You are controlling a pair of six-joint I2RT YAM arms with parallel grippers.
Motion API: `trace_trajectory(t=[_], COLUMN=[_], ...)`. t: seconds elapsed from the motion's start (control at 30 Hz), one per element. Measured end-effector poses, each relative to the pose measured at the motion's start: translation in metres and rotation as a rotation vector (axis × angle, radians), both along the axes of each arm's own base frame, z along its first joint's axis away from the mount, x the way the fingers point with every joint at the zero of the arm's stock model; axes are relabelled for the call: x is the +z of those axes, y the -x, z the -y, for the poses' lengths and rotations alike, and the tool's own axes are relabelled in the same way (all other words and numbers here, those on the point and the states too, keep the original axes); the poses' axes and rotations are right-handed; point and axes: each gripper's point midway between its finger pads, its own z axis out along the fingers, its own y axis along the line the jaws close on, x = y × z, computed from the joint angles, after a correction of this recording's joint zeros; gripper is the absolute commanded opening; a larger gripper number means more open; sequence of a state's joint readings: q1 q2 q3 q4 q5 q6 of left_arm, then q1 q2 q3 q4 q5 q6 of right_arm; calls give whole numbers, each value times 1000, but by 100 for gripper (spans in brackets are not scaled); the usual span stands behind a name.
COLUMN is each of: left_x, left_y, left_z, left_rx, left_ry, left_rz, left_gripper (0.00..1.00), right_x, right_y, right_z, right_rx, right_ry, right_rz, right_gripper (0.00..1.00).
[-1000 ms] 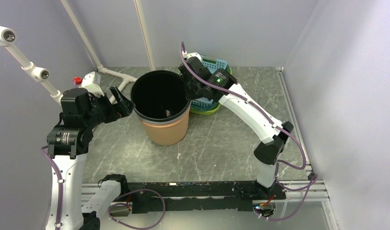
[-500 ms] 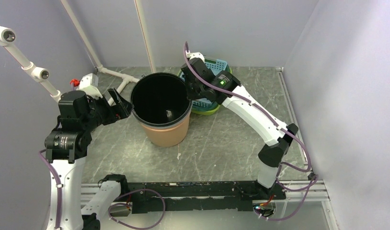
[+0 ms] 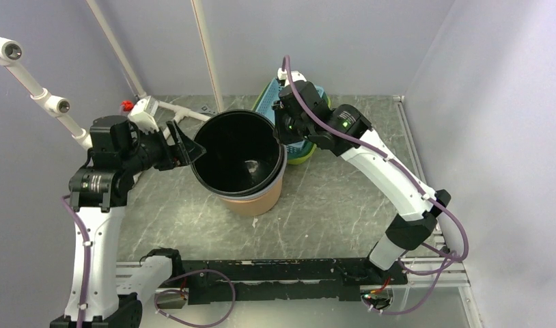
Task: Turn the large container upside down
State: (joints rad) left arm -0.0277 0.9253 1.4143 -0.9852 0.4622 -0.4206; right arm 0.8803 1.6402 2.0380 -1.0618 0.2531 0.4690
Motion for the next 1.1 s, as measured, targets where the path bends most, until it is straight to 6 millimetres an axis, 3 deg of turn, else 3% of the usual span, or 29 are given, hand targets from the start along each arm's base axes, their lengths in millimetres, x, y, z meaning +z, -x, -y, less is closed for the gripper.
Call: trace_trajectory(t=[0.3,0.6,0.73,1.1], left_x=[-20,-31,-37,-53], left_y=[-6,-4,-6,-10], left_z=[8,4,0,-2], left_rx=[-74,-72,-53,-58], left_ry=[1,-29,-50,-68], left_rz=[-96,-135,-153,-231], left_gripper=[59,83,88,66], right_x=[-4,-13,-8,-2], right_y=[4,5,8,1], right_z=[0,-5,0,13], right_rx=[33,65,70,50], right_ry=[11,-44,-89,-203], right_rz=[-9,-24,-27,-39], right_gripper=[0,0,0,0])
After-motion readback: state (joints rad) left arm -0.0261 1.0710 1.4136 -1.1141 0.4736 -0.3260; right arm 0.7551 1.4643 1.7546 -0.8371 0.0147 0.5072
